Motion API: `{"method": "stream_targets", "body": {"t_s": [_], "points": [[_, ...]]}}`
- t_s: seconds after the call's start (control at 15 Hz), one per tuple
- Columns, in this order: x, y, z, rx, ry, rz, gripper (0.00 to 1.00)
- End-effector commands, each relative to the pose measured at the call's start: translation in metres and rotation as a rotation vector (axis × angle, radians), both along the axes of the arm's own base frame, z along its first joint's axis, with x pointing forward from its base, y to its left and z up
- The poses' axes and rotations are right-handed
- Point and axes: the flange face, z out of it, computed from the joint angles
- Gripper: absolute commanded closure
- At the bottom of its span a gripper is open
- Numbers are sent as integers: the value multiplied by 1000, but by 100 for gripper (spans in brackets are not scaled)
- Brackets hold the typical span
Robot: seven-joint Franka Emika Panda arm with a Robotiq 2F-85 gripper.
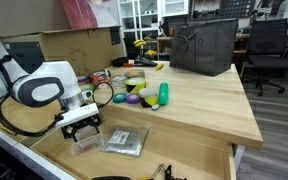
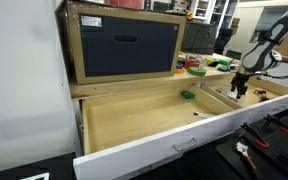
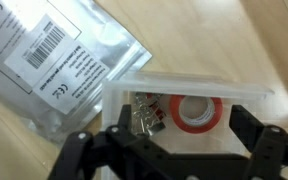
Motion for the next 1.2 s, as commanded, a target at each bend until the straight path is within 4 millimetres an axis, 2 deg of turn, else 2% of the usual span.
{"method": "stream_targets", "body": {"t_s": [0.0,0.07,0.13,0.2,0.67,0.73,0.93,1.13], "points": [[-2,2,3,-25,3,19,0],[-2,2,3,-29,3,23,0],[-2,2,3,-34,3,26,25],[-2,2,3,-36,1,30,26],[-1,10,3,-35,-16,62,79],[1,12,1,-33,-17,64,76],[2,17,-5,-25,-10,71,48],[2,22,-15,-16,8,74,28]]}}
